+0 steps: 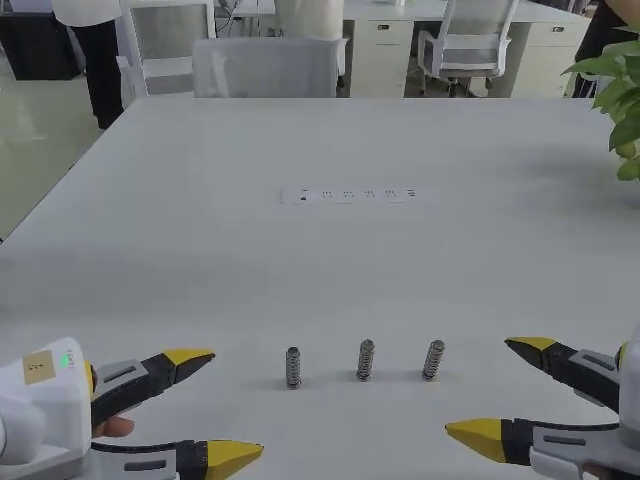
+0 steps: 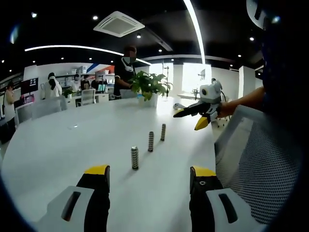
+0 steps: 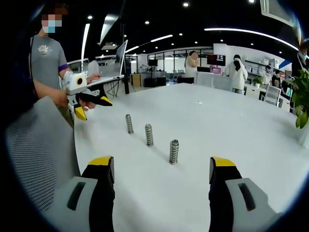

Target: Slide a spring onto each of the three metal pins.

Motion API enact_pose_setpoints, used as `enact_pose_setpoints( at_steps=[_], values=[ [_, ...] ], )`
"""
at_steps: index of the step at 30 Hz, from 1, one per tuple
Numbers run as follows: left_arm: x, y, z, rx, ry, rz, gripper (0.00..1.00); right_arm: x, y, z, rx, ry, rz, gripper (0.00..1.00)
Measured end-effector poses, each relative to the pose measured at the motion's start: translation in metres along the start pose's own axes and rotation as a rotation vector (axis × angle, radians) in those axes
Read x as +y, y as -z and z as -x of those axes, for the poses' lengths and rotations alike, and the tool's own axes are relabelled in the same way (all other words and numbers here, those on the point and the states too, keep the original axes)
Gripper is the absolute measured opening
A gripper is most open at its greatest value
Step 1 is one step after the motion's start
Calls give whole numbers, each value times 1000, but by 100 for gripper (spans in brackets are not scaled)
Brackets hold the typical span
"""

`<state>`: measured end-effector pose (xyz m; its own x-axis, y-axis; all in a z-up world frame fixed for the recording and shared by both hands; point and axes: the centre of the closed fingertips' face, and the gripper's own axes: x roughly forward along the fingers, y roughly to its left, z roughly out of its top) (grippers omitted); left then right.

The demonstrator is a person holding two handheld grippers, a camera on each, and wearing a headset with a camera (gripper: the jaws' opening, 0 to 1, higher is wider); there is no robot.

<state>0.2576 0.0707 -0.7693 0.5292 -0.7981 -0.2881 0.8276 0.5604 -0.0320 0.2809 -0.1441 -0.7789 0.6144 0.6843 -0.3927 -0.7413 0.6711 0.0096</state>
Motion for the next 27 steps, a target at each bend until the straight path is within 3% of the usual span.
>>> enact_pose_setpoints(
  at_steps=[8,15,27],
  values=[
    [2,-1,1,-3,-5,4,63,1,7,-2,7,3,8,81],
    [3,0,1,-2,-5,7,63,6,3,-2,-16,-5,16,81],
    [4,6,2,13,-14,15,63,6,4,-1,-11,-4,14,81]
  ],
)
